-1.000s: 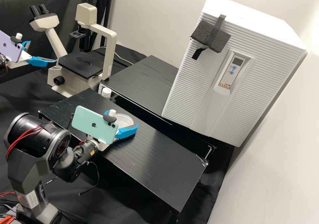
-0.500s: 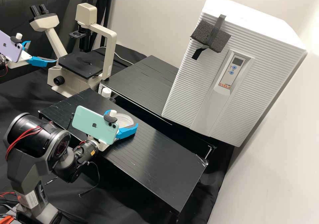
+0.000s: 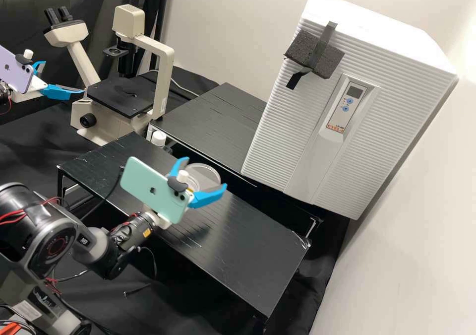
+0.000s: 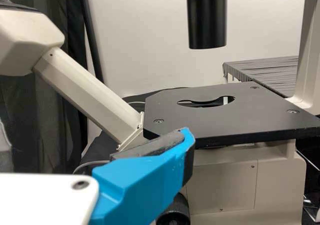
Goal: Open the petri dish lid.
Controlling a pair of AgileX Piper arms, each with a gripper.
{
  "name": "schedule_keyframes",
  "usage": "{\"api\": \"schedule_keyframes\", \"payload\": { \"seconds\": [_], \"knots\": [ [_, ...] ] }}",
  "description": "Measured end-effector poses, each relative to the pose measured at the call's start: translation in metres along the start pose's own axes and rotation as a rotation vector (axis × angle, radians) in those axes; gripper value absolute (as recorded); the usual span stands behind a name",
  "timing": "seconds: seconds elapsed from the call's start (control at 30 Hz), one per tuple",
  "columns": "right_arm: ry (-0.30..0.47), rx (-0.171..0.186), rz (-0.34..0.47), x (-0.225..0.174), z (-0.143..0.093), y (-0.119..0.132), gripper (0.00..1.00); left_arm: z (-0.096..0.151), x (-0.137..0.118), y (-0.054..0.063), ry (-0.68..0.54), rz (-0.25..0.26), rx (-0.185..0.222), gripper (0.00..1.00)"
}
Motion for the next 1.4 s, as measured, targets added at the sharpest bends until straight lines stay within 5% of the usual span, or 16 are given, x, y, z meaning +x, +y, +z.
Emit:
{"api": "schedule_keyframes", "payload": {
  "seconds": [0.27, 0.97, 1.0, 1.4],
  "knots": [
    [-0.14, 0.025, 0.12, 0.011, 0.034, 0.028, 0.0, 0.0, 0.0, 0.0, 0.0, 0.0, 0.0, 1.0],
    [-0.22, -0.024, 0.04, -0.005, 0.053, 0.019, 0.0, 0.0, 0.0, 0.0, 0.0, 0.0, 0.0, 1.0],
    [-0.221, -0.025, 0.04, -0.005, 0.054, 0.019, 1.0, 0.0, 0.0, 0.0, 0.0, 0.0, 0.0, 1.0],
    [-0.214, -0.028, 0.027, -0.008, 0.053, 0.016, 1.0, 0.0, 0.0, 0.0, 0.0, 0.0, 0.0, 1.0]
  ]
}}
